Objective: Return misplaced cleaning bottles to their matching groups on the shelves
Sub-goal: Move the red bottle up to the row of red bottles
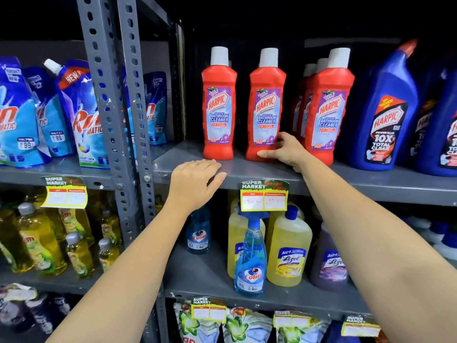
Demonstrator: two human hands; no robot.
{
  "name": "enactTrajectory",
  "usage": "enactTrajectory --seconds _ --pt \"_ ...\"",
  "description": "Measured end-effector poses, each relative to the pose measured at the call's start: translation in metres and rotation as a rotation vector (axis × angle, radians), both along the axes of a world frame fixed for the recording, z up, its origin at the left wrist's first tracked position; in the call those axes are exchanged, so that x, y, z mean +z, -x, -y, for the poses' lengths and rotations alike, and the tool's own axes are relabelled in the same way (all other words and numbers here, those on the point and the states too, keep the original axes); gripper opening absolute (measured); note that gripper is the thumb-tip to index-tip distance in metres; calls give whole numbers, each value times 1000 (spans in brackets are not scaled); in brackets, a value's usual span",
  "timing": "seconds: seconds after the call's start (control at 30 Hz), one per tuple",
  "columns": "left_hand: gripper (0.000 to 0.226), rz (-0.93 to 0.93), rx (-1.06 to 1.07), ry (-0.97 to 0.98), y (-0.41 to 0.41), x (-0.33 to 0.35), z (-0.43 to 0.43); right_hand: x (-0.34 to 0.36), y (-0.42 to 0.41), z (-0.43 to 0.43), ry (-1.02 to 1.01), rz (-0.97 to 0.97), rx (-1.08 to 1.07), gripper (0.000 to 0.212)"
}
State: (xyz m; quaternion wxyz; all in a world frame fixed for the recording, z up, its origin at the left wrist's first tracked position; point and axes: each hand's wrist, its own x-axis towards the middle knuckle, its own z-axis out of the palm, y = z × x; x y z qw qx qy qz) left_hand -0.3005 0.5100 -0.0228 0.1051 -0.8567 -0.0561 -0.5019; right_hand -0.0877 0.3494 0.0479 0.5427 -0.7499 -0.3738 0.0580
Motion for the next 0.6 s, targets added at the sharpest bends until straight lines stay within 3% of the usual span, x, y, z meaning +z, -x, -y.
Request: enactTrajectory --seconds 0.1,0.23,0.33,0.43,0.53,0.6 --pt "46 9 -28 51 2 -3 7 1 13 15 -69 242 -145 77" --pt "57 18 7 67 14 -34 9 -11 46 61 -616 683 -340 33" --pt "60 2 55 144 37 -100 13 -57 74 92 -840 742 -387 19" --pt "58 -271 67 283 61 -175 20 -132 96 100 -636 583 -291 18" --pt "64 -634 149 373 74 -235 23 -211 97 95 -238 420 -218 25" --pt "64 -824 188 411 76 -264 21 -249 90 91 37 363 -162 40"
